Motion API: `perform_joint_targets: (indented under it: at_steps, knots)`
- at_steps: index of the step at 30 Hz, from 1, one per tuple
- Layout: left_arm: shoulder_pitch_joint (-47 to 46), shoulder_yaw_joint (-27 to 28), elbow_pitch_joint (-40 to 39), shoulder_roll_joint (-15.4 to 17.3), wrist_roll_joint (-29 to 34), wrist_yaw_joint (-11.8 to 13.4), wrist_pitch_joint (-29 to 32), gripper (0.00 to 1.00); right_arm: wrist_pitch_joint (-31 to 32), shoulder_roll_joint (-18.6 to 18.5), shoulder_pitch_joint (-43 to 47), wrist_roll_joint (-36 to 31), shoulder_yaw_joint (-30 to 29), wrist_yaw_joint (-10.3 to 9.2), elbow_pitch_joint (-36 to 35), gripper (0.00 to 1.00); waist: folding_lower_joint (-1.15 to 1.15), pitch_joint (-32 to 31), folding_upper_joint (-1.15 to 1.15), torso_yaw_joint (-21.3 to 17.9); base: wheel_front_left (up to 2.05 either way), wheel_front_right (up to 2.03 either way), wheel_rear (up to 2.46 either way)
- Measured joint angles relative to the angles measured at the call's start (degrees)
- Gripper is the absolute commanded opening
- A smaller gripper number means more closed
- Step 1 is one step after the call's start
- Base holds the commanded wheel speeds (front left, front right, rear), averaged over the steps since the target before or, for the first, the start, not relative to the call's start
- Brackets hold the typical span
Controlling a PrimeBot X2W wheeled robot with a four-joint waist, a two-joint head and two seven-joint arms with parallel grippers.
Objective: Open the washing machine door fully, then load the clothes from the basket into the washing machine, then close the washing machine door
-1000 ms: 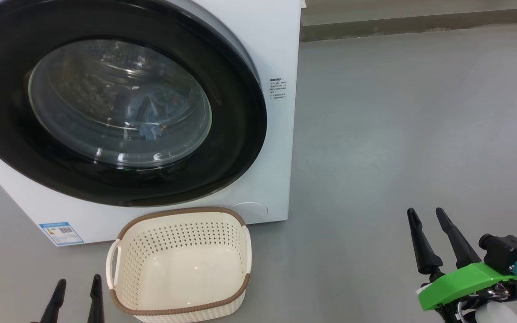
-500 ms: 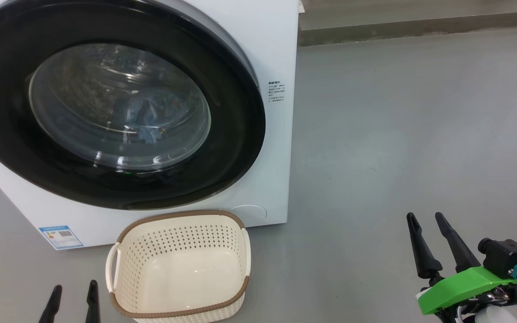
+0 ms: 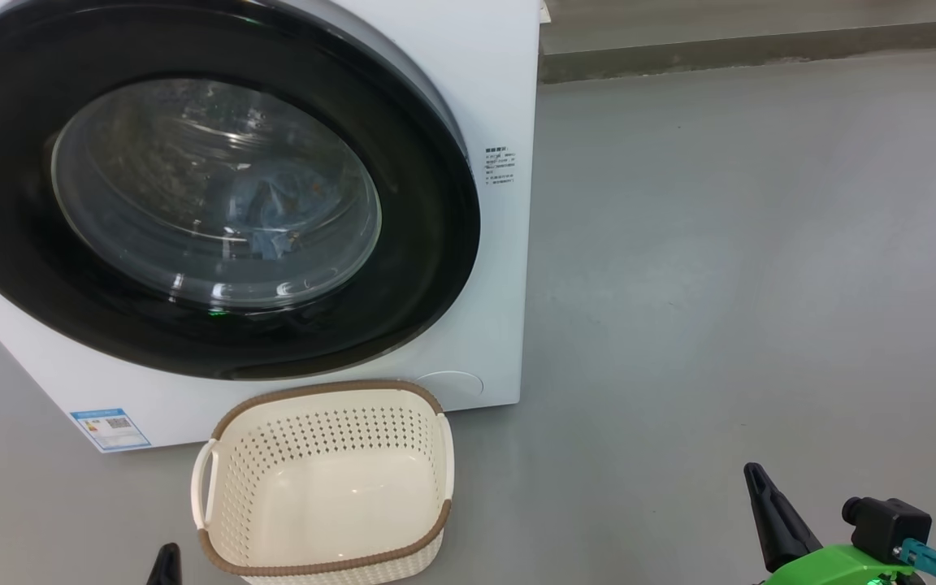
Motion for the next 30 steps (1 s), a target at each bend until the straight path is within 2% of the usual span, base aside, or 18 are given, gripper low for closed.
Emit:
perform_joint_targets:
  at_steps: [30]
  knots:
    - [-0.59,0.86,-0.64,-0.54,-17.93,0.09,4.94,0.00,4.75,0.91,0.08,14.99,-3.99,0.00,-2.25,0.00,0.00,0.40,0.00,1.22,0.00,0.00,0.00]
